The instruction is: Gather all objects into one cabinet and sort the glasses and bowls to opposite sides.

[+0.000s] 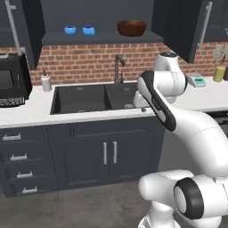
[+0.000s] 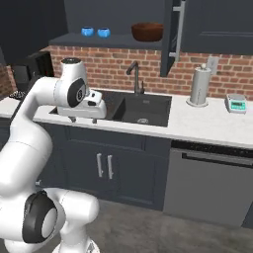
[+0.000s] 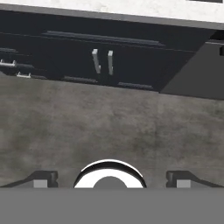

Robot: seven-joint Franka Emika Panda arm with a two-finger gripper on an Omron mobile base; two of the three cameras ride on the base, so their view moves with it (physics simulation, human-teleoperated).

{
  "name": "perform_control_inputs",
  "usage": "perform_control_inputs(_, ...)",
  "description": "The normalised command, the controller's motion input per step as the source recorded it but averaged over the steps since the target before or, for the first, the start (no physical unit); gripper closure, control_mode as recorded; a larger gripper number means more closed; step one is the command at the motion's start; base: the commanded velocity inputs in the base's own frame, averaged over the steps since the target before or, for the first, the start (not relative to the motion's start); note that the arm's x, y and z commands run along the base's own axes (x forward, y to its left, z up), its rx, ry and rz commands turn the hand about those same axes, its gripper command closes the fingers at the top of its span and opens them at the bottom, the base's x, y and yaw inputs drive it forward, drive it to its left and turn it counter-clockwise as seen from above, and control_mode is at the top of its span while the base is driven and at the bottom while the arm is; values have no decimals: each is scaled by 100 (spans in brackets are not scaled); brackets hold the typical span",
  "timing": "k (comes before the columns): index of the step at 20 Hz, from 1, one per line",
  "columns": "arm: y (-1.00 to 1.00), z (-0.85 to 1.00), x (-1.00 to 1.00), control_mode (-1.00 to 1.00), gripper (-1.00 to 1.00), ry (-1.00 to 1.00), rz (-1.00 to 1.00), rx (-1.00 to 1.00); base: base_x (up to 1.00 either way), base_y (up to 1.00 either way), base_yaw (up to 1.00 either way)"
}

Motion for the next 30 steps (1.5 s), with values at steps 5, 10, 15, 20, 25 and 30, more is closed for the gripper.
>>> perform_control_inputs(5, 0, 0, 0, 100, -100, 0, 0, 0, -63, -4, 3)
perform_control_inputs(10, 0, 0, 0, 100, -100, 0, 0, 0, -12, 0, -47)
perform_control_inputs(15, 0, 0, 0, 100, -100, 0, 0, 0, 0, 0, -89)
perform_control_inputs(20, 0, 0, 0, 100, -100, 0, 0, 0, 0, 0, -94)
perform_control_inputs(25, 0, 0, 0, 100, -100, 0, 0, 0, 0, 0, -93)
perform_control_inputs(30, 0, 0, 0, 100, -100, 0, 0, 0, 4, 0, -91)
